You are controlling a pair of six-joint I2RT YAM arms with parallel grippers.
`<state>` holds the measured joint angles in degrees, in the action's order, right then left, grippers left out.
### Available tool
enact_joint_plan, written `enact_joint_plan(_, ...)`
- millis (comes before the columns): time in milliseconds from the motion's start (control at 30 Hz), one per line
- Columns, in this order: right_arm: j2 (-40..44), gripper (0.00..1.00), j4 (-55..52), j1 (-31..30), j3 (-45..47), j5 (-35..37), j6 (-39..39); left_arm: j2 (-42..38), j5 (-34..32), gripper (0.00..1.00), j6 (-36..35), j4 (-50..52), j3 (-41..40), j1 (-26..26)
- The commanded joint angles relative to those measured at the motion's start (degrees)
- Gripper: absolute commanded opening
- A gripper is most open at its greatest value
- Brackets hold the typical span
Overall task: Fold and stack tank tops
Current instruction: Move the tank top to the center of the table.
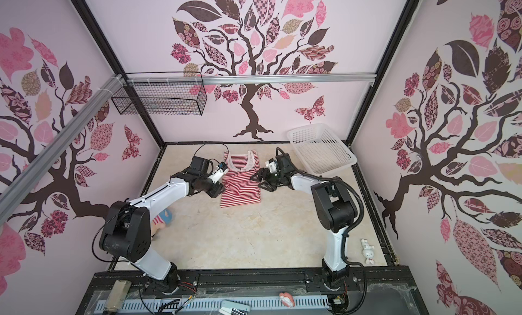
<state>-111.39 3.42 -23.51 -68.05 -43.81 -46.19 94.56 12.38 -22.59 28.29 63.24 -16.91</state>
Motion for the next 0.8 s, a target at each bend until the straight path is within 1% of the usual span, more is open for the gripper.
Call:
enact_joint_plan(0,-0.3,0.66,-1.9,-1.7,1.6,1.4,2.3,1.5,5.4,0.51,0.4,2.4,-0.9,-0.2)
enact_joint_plan(133,-1.2,0.64,-1.5,-2.9,3.0,1.8,2.3,2.1,4.9,0.51,0.4,2.6,-2.5,-0.2)
enact_joint_plan(300,-0.9,0.65,-1.3,-2.9,6.1,3.1,2.5,2.7,3.9,0.48,-0.4,5.9,-2.7,-0.2)
enact_joint_plan(500,-0.1,0.66,-1.0,-2.9,10.6,4.2,2.7,1.1,1.8,0.48,-1.7,7.7,-5.9,-0.2)
enact_joint_plan(633,-0.2,0.66,0.4,-2.9,13.3,3.3,2.6,2.2,-2.0,0.47,-2.4,7.7,-8.0,-1.3)
enact_joint_plan(700,1.0,0.67,-0.3,-2.9,13.3,3.1,3.1,2.5,-3.2,0.47,-2.7,8.0,-8.5,-1.6)
enact_joint_plan(767,3.4,0.68,-1.7,-2.9,12.9,3.0,3.5,1.5,-2.7,0.46,-3.3,9.2,-8.8,-1.6)
